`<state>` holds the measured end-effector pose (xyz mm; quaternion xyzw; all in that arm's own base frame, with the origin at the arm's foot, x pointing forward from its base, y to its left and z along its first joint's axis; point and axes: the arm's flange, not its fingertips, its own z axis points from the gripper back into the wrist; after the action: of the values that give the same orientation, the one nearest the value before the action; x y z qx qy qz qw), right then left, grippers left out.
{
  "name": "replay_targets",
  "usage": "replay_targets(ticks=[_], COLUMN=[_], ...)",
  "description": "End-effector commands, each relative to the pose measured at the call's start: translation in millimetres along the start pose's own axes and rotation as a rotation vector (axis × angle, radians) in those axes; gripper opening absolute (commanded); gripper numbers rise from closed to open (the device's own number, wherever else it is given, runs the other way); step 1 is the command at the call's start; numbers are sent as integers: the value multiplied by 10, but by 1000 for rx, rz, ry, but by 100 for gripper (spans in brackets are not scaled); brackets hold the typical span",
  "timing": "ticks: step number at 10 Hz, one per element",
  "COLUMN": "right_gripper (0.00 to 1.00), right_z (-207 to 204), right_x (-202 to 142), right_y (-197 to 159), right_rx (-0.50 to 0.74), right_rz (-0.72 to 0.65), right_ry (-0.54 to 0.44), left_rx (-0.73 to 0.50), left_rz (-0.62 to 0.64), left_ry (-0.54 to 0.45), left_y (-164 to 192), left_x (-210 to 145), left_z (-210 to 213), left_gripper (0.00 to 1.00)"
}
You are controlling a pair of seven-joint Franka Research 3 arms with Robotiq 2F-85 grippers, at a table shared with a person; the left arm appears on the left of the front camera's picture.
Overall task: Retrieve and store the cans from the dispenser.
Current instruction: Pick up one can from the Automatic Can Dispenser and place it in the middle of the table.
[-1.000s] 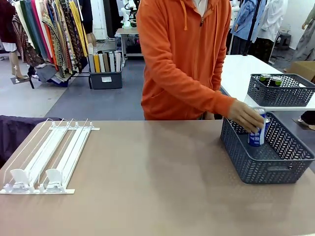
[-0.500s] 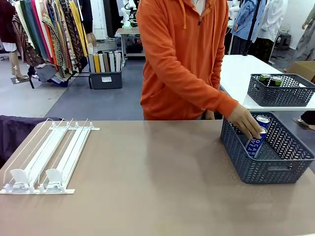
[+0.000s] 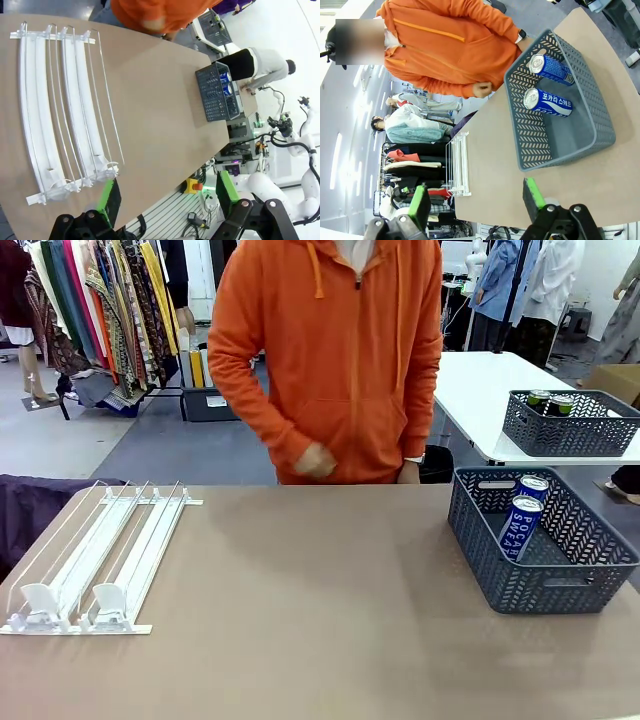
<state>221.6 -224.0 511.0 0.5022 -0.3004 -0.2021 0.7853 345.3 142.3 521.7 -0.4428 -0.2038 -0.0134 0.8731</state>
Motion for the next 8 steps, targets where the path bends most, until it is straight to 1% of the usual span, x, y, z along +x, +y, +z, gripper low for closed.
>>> replay_targets(ticks=[1, 8], right_gripper=[100, 100], right_z=[-13, -13], right_x=[25, 25], right_y=[10, 10], right_rx=[39, 39], right_rz=[23, 23], right_ry=[-15, -15], left_rx=[-16, -16], left_rz=[8, 8], left_ry=[-7, -7], left_y=[-24, -24], left_x=[25, 25], left_z=[16, 16], left_gripper=[100, 100])
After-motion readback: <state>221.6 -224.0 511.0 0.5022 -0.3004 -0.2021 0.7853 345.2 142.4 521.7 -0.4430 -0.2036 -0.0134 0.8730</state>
